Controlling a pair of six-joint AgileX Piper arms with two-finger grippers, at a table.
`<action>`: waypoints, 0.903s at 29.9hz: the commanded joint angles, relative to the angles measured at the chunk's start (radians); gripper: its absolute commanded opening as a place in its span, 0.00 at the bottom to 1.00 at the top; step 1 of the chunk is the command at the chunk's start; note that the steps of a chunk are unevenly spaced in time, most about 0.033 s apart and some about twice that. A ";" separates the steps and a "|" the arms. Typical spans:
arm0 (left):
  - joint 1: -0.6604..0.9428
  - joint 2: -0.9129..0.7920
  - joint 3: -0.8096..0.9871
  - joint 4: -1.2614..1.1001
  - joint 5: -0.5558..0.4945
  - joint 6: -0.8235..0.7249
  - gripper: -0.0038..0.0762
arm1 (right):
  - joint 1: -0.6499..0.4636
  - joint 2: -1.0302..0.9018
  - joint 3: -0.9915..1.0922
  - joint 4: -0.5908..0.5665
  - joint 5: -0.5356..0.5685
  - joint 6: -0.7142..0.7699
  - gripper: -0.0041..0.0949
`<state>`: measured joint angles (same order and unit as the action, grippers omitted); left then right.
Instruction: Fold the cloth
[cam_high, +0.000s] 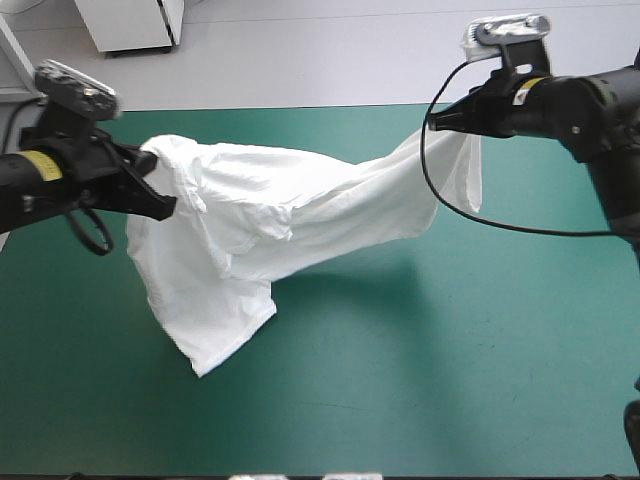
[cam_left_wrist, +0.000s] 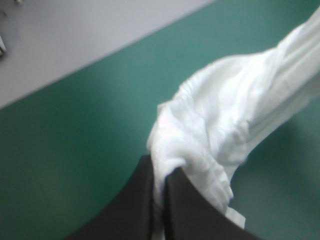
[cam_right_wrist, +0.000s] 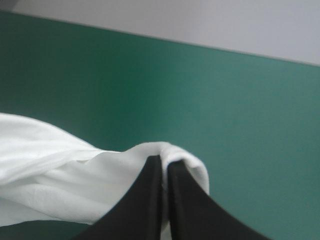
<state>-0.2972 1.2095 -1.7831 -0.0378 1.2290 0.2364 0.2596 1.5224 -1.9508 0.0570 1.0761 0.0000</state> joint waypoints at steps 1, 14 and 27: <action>0.002 -0.065 -0.147 -0.001 -0.056 -0.011 0.04 | -0.006 -0.118 -0.096 -0.021 -0.052 -0.006 0.03; -0.064 -0.105 -0.464 -0.082 -0.038 0.002 0.04 | -0.006 -0.359 -0.200 -0.019 -0.016 -0.006 0.03; -0.064 -0.114 -0.315 -0.073 0.058 -0.065 0.04 | -0.006 -0.462 0.041 0.000 0.128 0.015 0.03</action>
<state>-0.3566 1.0893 -2.1503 -0.1099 1.2494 0.1944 0.2596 1.0731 -1.9836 0.0609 1.2402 0.0000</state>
